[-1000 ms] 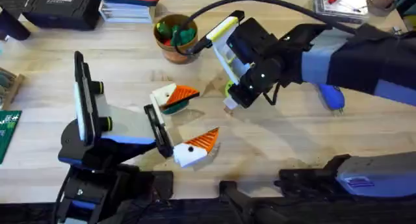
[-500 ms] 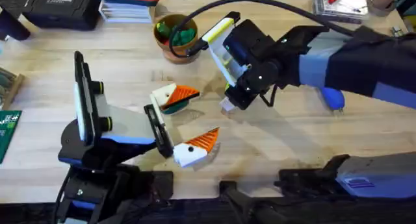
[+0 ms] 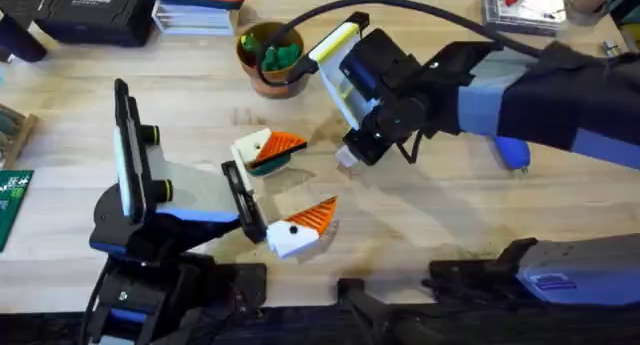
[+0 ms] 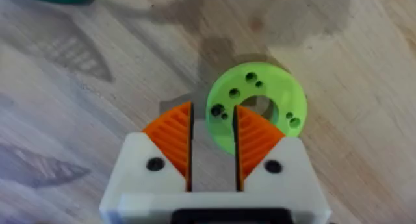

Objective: Pick up the gripper from the table and insert it into the empty holder that is missing its gripper. Then pick up a screw, insert it into the mounting hole, and use the screwdriver to tighten it. Finally, clean up the table by picking up the vegetable and placing it into the bucket.

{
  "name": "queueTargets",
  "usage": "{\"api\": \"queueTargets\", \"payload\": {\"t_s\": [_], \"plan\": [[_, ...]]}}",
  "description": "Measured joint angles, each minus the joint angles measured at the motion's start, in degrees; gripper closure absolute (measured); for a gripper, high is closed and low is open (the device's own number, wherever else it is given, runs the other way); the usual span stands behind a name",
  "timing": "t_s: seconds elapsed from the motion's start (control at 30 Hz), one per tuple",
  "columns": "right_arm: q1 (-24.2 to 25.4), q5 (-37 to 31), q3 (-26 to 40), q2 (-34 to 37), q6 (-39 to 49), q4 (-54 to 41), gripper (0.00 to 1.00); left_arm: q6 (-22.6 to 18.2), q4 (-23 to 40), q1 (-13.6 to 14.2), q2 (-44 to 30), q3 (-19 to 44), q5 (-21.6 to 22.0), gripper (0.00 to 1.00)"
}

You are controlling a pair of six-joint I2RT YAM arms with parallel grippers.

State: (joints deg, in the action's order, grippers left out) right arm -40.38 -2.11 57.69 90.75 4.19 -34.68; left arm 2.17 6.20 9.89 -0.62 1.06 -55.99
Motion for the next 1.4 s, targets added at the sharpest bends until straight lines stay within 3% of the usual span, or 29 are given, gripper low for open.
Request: {"api": "queueTargets", "payload": {"t_s": [0.17,0.4,0.8,1.17,1.4], "plan": [[0.0,-0.1,0.4,1.3,-0.2,0.5,0.754,0.0,0.0,0.0,0.0,0.0,0.0,0.015],[0.0,-0.9,0.8,1.6,-0.4,0.8,0.977,0.0,0.0,0.0,0.0,0.0,0.0,0.015],[-0.2,-4.8,3.3,2.1,-0.8,-2.7,0.993,0.0,0.0,0.0,0.0,0.0,0.0,0.015],[-1.0,-5.1,20.9,2.1,-0.8,-19.7,0.993,0.0,0.0,0.0,0.0,0.0,0.0,0.015],[-3.9,3.0,37.7,3.9,-1.9,-28.5,0.994,0.0,0.0,0.0,0.0,0.0,0.0,0.015]]}}
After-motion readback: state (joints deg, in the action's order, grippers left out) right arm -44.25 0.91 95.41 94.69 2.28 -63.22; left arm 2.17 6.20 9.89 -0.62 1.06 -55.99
